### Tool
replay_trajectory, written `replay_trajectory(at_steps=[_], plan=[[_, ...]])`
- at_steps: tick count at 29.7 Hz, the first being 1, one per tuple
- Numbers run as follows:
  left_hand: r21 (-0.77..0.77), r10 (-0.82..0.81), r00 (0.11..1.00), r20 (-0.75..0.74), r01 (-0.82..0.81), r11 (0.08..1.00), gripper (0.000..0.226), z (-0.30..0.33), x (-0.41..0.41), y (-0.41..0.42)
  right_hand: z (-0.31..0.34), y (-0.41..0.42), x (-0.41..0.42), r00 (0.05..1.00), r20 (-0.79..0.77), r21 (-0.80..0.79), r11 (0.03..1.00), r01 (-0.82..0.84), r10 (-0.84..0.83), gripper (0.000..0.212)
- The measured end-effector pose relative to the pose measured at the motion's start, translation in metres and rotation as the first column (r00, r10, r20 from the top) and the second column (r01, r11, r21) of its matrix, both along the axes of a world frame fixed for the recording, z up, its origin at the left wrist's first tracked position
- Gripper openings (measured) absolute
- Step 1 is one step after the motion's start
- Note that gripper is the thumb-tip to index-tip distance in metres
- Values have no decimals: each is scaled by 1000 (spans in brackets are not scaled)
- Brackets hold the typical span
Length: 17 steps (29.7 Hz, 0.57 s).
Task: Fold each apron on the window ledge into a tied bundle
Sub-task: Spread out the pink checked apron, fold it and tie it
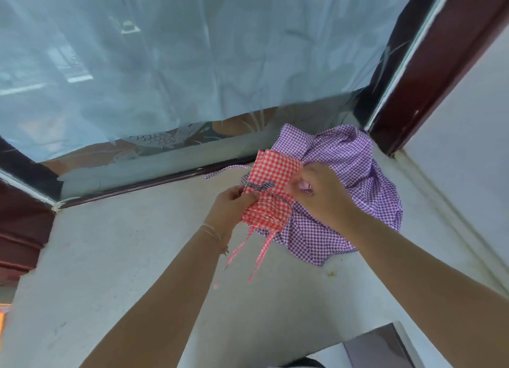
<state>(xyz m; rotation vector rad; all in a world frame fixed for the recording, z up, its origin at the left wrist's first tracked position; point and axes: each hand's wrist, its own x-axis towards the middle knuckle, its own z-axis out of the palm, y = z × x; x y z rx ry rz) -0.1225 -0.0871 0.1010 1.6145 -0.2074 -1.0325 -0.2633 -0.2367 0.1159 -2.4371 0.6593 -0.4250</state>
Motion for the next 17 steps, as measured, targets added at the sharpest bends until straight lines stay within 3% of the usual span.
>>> replay_trajectory(at_steps=[3, 6, 8, 10, 13, 17], plan=[[-29, -32, 999, -20, 31, 999, 27, 3, 4, -27, 3, 4, -9, 981, -195, -73, 997, 7, -21, 31], [-77, -83, 995, -63, 78, 994, 20, 9, -2, -52, 8, 2, -17, 969, -219, -67, 992, 104, -117, 28], [-91, -156, 986, -65, 150, 985, 17, 14, -13, -70, 16, -3, -25, 959, -199, 42, 976, 213, -201, 22], [-133, -214, 974, -75, 203, 970, 35, 21, -23, -82, 20, -10, -31, 949, -186, 156, 946, 284, -255, 15], [-165, -254, 965, -57, 242, 956, 81, 39, -43, -108, 32, -24, -45, 919, -158, 142, 913, 384, -362, 10], [-210, -208, 973, 97, 225, 951, 82, 62, -85, -146, 50, -44, -63, 898, -41, 60, 896, 440, -438, 6]])
